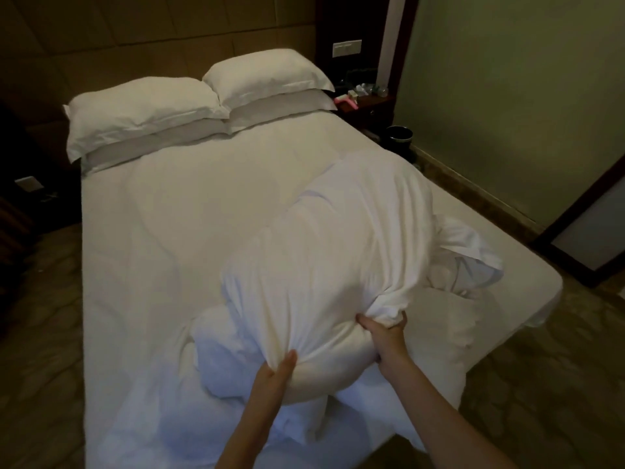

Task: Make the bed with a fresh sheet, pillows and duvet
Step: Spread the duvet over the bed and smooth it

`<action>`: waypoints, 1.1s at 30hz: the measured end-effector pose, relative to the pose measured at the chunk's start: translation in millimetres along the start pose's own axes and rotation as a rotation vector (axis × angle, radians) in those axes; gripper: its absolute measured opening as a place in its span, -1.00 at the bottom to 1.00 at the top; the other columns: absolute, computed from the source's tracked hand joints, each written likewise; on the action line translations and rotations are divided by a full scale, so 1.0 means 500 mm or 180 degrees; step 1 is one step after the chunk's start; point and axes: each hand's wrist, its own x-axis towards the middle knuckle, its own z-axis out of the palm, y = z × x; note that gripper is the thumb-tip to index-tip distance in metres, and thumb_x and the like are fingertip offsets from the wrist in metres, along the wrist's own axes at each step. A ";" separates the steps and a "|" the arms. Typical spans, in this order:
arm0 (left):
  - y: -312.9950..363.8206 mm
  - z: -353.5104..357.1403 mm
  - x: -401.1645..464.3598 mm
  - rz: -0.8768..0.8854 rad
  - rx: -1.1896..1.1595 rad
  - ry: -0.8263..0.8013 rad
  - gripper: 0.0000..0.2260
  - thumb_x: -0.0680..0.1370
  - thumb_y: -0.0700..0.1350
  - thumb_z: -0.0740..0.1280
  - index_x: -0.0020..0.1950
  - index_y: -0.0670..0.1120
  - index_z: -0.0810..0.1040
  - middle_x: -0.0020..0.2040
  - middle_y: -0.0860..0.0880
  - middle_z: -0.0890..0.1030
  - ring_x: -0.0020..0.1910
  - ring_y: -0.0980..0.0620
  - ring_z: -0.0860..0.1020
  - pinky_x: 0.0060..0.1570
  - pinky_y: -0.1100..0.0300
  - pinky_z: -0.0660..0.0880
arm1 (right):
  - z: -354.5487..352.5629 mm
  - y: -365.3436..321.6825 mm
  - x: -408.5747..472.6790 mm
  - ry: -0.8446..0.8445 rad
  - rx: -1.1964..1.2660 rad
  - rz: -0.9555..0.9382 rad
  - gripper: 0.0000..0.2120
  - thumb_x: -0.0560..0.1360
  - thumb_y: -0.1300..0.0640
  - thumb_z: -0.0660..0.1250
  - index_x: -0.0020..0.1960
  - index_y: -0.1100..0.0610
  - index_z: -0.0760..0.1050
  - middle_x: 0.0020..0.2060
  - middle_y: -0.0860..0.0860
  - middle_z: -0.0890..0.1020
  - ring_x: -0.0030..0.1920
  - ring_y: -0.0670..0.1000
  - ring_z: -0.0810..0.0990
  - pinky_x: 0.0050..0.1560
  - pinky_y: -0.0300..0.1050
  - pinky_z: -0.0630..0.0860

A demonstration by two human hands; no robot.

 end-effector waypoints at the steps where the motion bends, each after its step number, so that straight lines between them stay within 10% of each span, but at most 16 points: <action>1: 0.004 -0.005 0.002 -0.0008 0.0003 0.0007 -0.69 0.58 -0.13 0.31 0.22 -0.31 0.51 0.07 -0.17 0.56 0.19 -0.04 0.49 0.06 0.28 0.33 | 0.011 -0.002 0.003 -0.0008 -0.0153 -0.0057 0.02 0.26 0.32 0.58 0.51 0.17 0.03 0.44 0.17 0.28 0.39 0.14 0.34 0.40 0.12 0.30; 9: 0.002 -0.055 0.014 -0.0031 0.0178 -0.0349 -0.72 0.59 -0.08 0.29 0.18 -0.24 0.55 0.05 -0.07 0.58 0.16 0.06 0.50 -0.07 0.42 0.31 | 0.057 -0.007 -0.017 0.0054 -0.1100 -0.0228 -0.13 0.33 0.33 0.52 0.47 0.29 0.08 0.35 0.30 0.37 0.33 0.26 0.39 0.29 -0.01 0.31; 20: 0.007 -0.368 0.106 -0.0005 0.0213 -0.1157 -0.49 0.54 0.05 0.36 0.39 -0.21 0.40 0.27 -0.07 0.49 0.22 -0.02 0.46 0.17 0.11 0.43 | 0.244 0.027 -0.271 0.0473 -0.1979 -0.0622 -0.45 0.54 0.12 0.27 0.49 0.14 0.21 0.34 0.23 0.45 0.29 0.25 0.46 0.23 -0.04 0.37; 26: -0.038 -0.605 0.119 -0.0441 0.0257 -0.1348 -0.26 0.23 0.20 0.34 0.33 -0.14 0.43 0.12 -0.11 0.54 -0.03 -0.03 0.50 -0.25 0.15 0.46 | 0.386 0.110 -0.481 0.0494 -0.2069 -0.0464 -0.44 0.57 0.16 0.20 0.53 0.10 0.12 0.41 0.17 0.37 0.34 0.22 0.41 0.26 -0.10 0.36; 33: -0.112 -0.660 0.091 -0.0429 0.0695 -0.1181 -0.42 0.47 0.11 0.40 0.33 -0.23 0.36 0.13 -0.17 0.46 0.01 -0.13 0.42 -0.17 0.08 0.40 | 0.410 0.205 -0.580 0.0524 -0.2183 -0.0585 -0.54 0.59 0.18 0.16 0.48 0.11 0.23 0.29 0.14 0.49 0.21 0.16 0.51 0.13 -0.15 0.41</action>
